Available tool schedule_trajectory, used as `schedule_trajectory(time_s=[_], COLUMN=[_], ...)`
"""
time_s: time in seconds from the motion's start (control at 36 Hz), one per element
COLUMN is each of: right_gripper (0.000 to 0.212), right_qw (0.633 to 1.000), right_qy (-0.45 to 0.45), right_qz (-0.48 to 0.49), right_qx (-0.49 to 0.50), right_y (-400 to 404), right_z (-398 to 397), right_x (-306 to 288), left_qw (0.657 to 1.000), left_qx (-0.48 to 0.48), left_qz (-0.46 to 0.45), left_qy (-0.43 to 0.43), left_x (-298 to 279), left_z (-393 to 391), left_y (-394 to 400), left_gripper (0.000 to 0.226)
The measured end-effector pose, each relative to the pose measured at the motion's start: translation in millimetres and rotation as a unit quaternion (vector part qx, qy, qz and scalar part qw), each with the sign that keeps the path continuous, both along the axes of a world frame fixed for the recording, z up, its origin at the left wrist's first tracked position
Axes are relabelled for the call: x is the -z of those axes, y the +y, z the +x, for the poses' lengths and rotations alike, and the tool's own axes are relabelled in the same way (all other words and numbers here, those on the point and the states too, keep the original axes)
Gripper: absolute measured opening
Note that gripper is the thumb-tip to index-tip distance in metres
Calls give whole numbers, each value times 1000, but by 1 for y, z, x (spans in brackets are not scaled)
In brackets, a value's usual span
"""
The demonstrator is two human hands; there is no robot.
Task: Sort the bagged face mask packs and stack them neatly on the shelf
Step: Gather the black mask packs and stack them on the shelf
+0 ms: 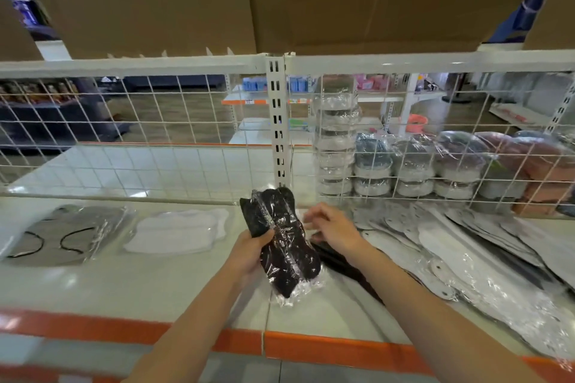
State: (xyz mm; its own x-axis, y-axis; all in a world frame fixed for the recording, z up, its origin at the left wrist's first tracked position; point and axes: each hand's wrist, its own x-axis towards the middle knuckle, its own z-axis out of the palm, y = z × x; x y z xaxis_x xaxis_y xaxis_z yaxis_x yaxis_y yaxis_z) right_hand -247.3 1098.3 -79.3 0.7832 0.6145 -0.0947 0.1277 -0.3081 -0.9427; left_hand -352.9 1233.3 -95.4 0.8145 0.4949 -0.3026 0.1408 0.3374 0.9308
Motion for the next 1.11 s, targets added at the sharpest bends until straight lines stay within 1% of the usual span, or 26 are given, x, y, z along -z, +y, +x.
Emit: schedule_trajectory(time_s=[0.03,0.08,0.14,0.19,0.22,0.31,0.36,0.47,0.53,0.56,0.61,0.64,0.67,0.69,0.72,0.75,0.78,0.81,0.86,0.89,0.92,0.94,0.97,1.0,1.06,1.11], right_gripper=[20,16,36,52,54,42,32,21,21,25,33,30,26,22,18,17,17,18,22,23,22,21,19,21,34,43], right_qw=[994,948,883,835,823,816,825,861,879,889,919,936,955,977,994,997,988,979,979,988,997,997,982,957,892,835], right_qy=[-73,-178,-233,-275,-289,-315,-314,-298,-294,-288,-261,-238,-202,-140,-50,45,117,158,156,116,48,-39,-121,-169,-192,-200], right_qz=[-80,-262,-405,-475,-488,-485,-470,-411,-372,-349,-279,-236,-185,-118,-36,37,93,126,132,101,46,-34,-129,-230,-409,-513], right_qx=[-1,-34,-44,-32,-24,-6,-1,28,58,71,95,105,109,107,91,59,23,-4,-12,9,36,58,62,53,27,23], right_y=[-5,-17,-30,-37,-37,-32,-28,-15,-4,2,16,24,31,38,45,51,54,57,58,57,55,50,42,34,16,1], right_z=[7,17,23,24,23,24,24,18,15,13,8,5,0,-5,-10,-16,-19,-20,-18,-15,-11,-4,3,9,13,8], right_x=[6,21,40,52,54,51,44,30,24,21,13,6,-1,-8,-15,-22,-27,-29,-29,-26,-22,-15,-5,6,29,46], left_qw=[1000,1000,1000,1000,1000,1000,999,999,999,998,999,998,997,994,990,986,981,980,985,988,990,991,992,992,992,993], left_qx=[-2,-1,3,8,9,22,32,30,31,33,36,48,66,99,131,162,188,197,167,146,134,126,122,119,114,111], left_qz=[-6,-13,1,9,9,17,24,14,9,6,-9,-22,-34,-39,-38,-30,-16,8,47,54,53,47,41,39,39,29], left_qy=[5,8,11,11,9,13,20,36,42,44,39,27,9,-11,-26,-36,-40,-36,-17,-4,4,10,15,22,34,42], left_x=[-1,-2,-2,-3,-3,-5,-4,-4,-1,0,1,0,-2,-4,-5,-5,-5,-4,-3,-3,-3,-2,-3,-2,-2,-2], left_z=[0,0,0,1,2,3,5,3,3,4,6,5,5,4,4,4,4,5,6,7,7,8,7,7,4,2], left_y=[6,17,27,34,36,42,46,53,56,57,58,57,55,53,52,51,50,51,54,57,61,65,69,74,83,92], left_gripper=[11,11,11,12,13,13,15,12,14,18,23,25,27,30,33,36,39,38,27,21,18,17,17,17,16,18])
